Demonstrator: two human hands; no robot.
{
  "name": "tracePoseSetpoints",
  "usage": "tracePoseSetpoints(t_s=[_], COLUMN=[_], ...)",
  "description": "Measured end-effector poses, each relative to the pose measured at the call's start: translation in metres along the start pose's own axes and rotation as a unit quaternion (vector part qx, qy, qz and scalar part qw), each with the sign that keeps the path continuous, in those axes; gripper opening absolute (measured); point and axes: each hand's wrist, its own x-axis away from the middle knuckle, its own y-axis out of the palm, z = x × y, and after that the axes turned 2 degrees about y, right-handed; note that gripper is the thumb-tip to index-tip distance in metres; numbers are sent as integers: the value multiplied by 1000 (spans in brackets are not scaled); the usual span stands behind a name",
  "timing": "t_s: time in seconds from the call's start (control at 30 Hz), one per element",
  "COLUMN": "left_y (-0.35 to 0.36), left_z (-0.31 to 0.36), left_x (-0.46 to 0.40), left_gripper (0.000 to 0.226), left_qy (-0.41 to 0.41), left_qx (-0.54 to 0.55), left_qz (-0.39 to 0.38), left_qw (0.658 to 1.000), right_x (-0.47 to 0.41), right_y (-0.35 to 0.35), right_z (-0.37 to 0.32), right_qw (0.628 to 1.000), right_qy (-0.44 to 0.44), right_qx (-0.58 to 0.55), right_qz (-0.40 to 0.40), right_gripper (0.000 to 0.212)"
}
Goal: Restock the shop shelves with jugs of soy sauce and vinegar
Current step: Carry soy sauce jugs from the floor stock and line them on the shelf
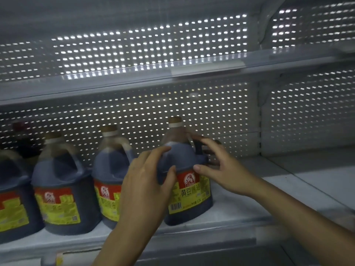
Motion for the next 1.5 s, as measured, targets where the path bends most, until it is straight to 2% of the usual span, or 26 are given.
tracePoseSetpoints(t_s=[0.1,0.2,0.33,0.43,0.63,0.83,0.9,1.0,1.17,1.3,1.5], left_y=[2,14,39,67,113,122,123,124,145,176,256], left_z=[-1,0,26,67,187,330,381,452,566,637,692], left_x=[0,2,16,34,94,181,214,261,346,416,532], left_gripper=[39,35,41,37,39,42,44,48,48,48,40], left_qy=[80,163,230,305,453,567,592,614,649,675,690], left_qx=[44,105,180,198,204,198,200,219,194,165,175], left_qz=[-21,-48,-114,-154,-210,-246,-247,-252,-268,-314,-416], left_qw=[996,980,950,919,842,761,741,715,686,647,566], right_x=[32,77,156,225,366,503,553,626,752,849,963], right_y=[-5,-10,-24,-39,-71,-102,-114,-136,-183,-203,-200], right_z=[-11,-28,-49,-72,-128,-170,-178,-189,-188,-169,-108], right_qw=[996,978,938,898,760,640,594,549,503,516,496], right_qy=[9,62,150,197,299,408,445,499,549,599,691], right_qx=[70,149,248,336,546,630,653,656,660,604,518], right_qz=[62,130,191,203,186,166,149,136,104,98,94], right_gripper=[51,36,30,28,30,37,37,38,37,42,42])
